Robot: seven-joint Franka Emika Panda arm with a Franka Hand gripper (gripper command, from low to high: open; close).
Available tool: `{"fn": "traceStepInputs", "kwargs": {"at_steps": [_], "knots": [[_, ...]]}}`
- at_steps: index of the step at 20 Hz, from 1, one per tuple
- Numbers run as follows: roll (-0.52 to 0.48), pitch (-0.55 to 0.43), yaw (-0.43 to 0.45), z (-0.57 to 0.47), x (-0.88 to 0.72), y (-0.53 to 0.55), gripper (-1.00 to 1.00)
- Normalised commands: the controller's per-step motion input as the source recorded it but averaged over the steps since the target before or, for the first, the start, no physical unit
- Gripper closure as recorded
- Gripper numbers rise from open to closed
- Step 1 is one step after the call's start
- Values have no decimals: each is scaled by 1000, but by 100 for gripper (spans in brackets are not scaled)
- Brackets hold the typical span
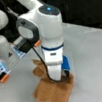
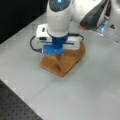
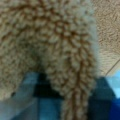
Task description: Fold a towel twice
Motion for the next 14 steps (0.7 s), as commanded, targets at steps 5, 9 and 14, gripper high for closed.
{"fn": "traceStepInputs", "kwargs": {"at_steps": [5,9,14], "knots": [[40,78,90,-16,347,-161,100],[54,54,46,-54,249,-106,100],[76,5,38,-18,211,-109,100]]}}
